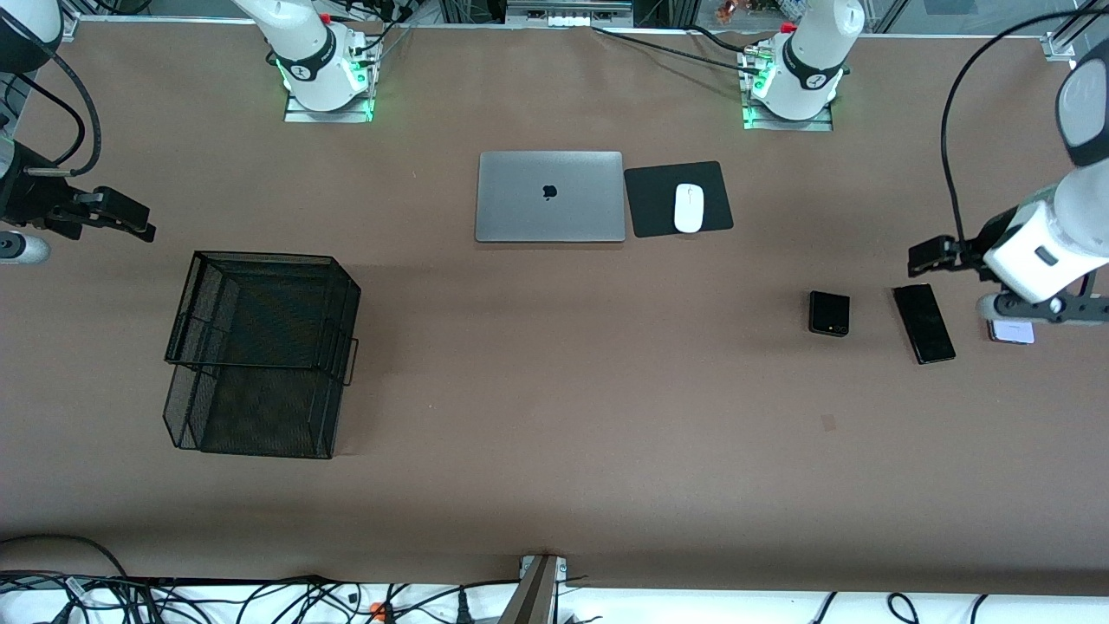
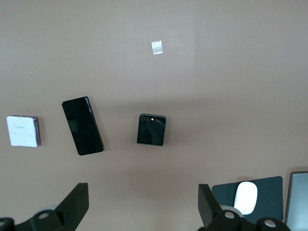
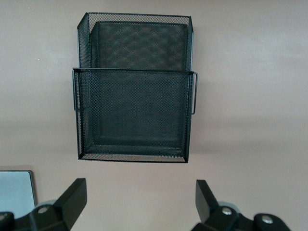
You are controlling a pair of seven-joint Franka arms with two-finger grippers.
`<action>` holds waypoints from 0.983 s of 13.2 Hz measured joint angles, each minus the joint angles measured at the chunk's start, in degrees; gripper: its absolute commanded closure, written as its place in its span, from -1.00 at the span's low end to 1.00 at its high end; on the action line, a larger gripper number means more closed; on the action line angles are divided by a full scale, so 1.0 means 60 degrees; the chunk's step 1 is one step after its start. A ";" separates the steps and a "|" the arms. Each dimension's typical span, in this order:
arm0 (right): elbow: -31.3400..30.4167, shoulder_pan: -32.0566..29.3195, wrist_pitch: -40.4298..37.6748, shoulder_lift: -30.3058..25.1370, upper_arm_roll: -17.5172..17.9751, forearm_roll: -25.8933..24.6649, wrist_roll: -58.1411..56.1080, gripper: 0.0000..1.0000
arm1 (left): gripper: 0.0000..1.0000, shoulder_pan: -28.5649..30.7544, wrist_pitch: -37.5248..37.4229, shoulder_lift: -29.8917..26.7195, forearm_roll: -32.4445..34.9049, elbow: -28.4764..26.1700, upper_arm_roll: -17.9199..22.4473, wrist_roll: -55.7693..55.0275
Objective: Place phones with both arms
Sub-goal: 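Reach and grasp the small black flip phone with the left gripper, then lift the flip phone and carry it toward mid-table with the left gripper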
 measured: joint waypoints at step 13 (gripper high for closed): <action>0.0001 -0.0002 0.0002 0.0000 -0.0003 0.0000 0.0000 -1.00 | -1.00 0.0199 0.8701 0.1856 0.0028 -0.5965 -0.0119 0.0197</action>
